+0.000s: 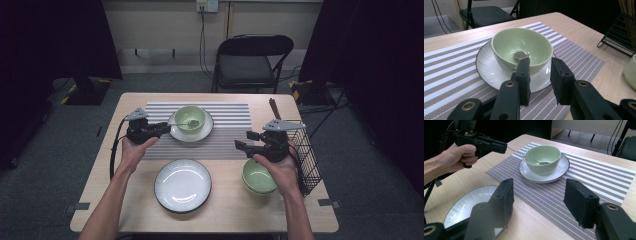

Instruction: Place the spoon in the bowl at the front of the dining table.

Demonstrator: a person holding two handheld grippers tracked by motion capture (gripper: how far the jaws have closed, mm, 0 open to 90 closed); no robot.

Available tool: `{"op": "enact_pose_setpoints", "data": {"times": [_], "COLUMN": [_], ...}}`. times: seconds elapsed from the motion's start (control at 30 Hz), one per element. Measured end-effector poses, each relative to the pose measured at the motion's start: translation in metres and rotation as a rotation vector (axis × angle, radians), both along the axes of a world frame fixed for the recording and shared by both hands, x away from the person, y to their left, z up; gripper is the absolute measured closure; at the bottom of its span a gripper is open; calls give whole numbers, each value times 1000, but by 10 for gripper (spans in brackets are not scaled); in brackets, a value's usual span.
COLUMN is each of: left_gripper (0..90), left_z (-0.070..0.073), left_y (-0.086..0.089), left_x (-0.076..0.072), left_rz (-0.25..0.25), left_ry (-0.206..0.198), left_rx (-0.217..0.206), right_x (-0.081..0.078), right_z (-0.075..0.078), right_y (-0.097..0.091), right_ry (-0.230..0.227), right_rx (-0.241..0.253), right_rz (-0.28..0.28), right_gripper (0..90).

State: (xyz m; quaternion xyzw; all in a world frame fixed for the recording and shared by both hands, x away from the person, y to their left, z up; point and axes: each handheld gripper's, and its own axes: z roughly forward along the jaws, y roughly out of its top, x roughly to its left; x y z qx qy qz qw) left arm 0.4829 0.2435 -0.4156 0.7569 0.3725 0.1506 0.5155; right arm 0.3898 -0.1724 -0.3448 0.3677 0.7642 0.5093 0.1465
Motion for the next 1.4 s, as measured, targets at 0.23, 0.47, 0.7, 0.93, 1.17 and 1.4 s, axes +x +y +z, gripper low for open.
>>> {"op": "enact_pose_setpoints", "data": {"times": [0.23, 0.47, 0.7, 0.93, 1.17, 1.4], "left_gripper": [692, 699, 680, 625, 537, 490], "left_z": [-1, -4, -6, 0, 11, 18], "left_y": [8, 15, 20, 23, 24, 29], "left_x": [4, 8, 11, 5, -8, -28], "left_rz": [26, 48, 77, 78, 41, 54], "left_ry": [-1, 7, 15, 28, 29, 38], "left_rx": [-1, -11, -41, -61, -51, -79], "right_x": [-1, 0, 0, 0, 1, 1], "right_z": [0, 0, -1, 0, 0, 2], "right_y": [-1, -1, 0, -3, -4, -9], "right_ry": [0, 2, 5, 7, 5, 8], "right_rx": [-3, -4, -6, 3, 6, 18], "right_rz": [0, -1, 1, -6, -7, -23], "right_gripper": [410, 410, 414, 414, 408, 391]}}
